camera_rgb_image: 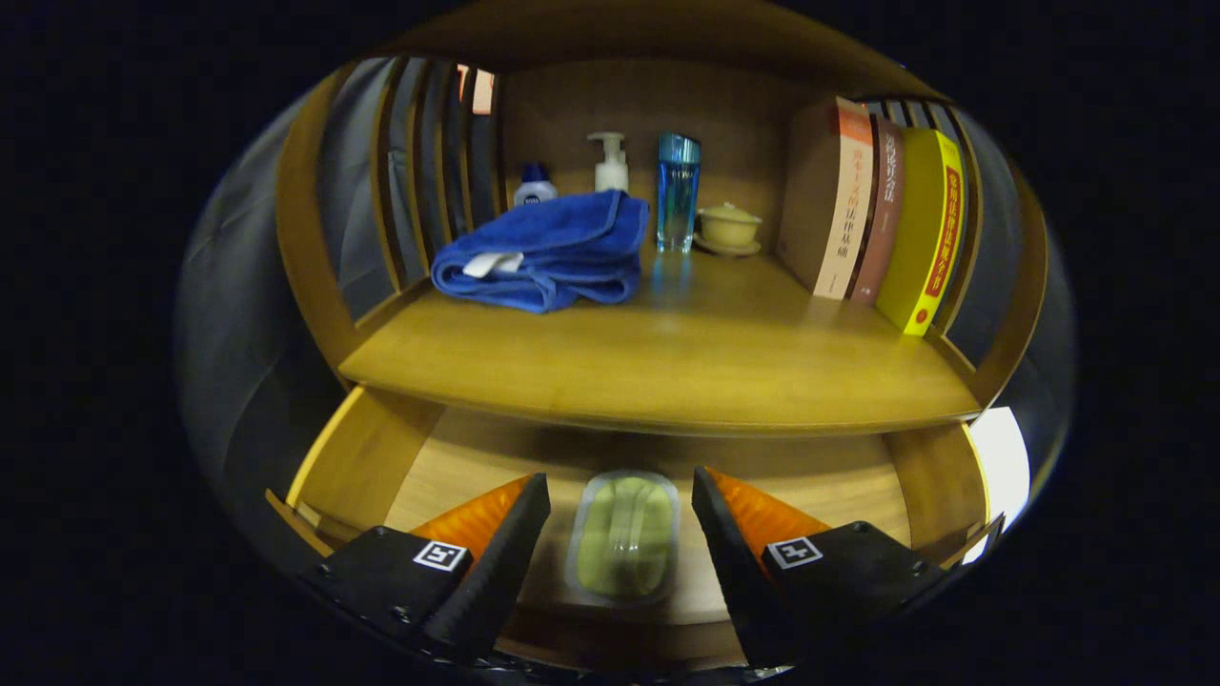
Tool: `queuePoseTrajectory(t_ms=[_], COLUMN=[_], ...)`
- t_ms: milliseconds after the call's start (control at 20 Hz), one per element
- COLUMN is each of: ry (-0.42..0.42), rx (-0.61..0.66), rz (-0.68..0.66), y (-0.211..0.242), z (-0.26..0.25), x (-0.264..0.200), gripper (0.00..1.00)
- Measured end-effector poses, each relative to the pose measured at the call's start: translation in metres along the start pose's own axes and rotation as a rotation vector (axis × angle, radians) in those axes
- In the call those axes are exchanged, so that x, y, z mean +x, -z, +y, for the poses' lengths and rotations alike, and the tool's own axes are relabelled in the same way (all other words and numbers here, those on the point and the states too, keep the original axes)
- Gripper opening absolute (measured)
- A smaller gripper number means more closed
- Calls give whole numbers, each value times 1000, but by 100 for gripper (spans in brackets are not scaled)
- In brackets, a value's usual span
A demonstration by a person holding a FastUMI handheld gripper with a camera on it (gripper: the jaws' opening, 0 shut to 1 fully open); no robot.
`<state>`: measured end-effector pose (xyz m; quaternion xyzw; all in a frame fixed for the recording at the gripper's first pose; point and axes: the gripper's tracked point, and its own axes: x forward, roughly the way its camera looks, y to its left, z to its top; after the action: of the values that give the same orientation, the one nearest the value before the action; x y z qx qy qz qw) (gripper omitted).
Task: Pull open the drawer, take out the items inside it, and place them on the countertop above the cabinet.
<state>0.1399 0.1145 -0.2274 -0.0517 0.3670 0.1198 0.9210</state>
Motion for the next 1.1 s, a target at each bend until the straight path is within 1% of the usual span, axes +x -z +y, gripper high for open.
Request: queuePoseTrajectory(t_ms=[150,300,350,450,500,550,700,750,800,850,900,1000,1050,1100], ry=[28,3,-5,-11,-23,-22,-26,-23,-23,-27,-35,-48,-52,-42], rx=[-59,-54,-50,-54,-49,-36,-38,-43,-30,-11,4,23,29,47], rz=[83,157,149,155,175,203,170,166,146,160,160,161,162,157], y=[20,38,36,38,43,51,45,47,41,45,45,46,46,44], z=[-2,8,11,11,13,13,10,8,6,7,6,6,6,4], x=[16,26,27,29,30,32,30,31,31,31,31,33,30,28], gripper=[99,99,94,79,77,73,63,51,50,33,27,27,22,22])
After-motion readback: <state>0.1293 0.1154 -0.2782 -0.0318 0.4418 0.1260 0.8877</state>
